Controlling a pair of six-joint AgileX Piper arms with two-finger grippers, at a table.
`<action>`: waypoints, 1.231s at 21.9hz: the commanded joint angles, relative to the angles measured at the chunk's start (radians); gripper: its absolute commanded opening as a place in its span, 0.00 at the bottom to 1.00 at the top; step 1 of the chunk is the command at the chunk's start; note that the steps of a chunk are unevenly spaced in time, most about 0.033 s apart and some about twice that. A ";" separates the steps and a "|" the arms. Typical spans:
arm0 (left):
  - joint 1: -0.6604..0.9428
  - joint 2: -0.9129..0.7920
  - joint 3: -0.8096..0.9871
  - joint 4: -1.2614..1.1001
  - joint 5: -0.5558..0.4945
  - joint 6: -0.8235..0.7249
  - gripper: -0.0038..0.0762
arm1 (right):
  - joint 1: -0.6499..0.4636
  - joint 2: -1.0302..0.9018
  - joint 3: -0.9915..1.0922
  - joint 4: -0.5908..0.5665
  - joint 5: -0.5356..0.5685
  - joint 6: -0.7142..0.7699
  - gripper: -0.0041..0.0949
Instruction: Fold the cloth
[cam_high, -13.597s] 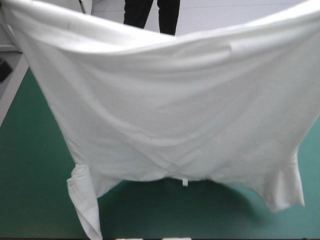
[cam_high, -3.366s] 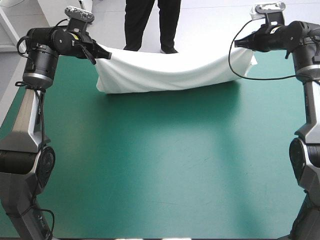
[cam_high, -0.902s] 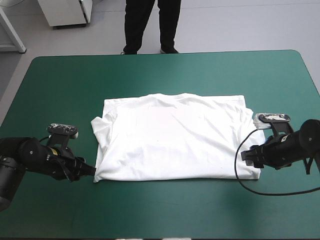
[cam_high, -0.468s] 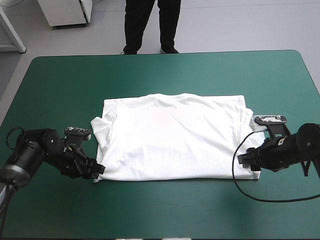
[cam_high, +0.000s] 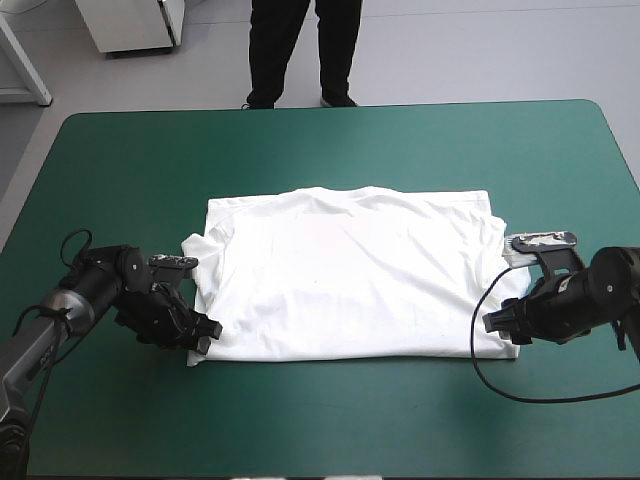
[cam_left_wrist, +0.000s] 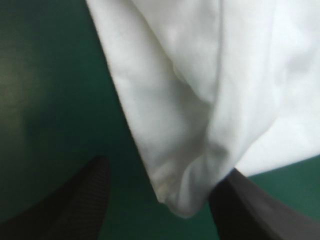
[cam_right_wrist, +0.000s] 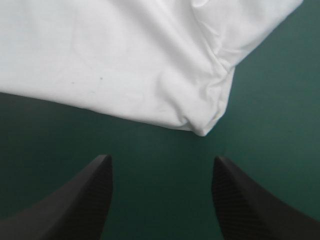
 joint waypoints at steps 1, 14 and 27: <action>0.000 -0.014 -0.020 -0.025 -0.019 -0.011 0.52 | 0.029 0.017 -0.021 -0.089 -0.014 0.022 0.61; 0.000 0.018 -0.020 -0.152 -0.019 0.096 0.04 | 0.033 0.256 -0.021 -0.054 -0.047 0.018 0.61; 0.000 -0.033 -0.020 -0.150 -0.003 0.096 0.04 | 0.031 0.427 0.056 -0.096 -0.131 0.009 0.61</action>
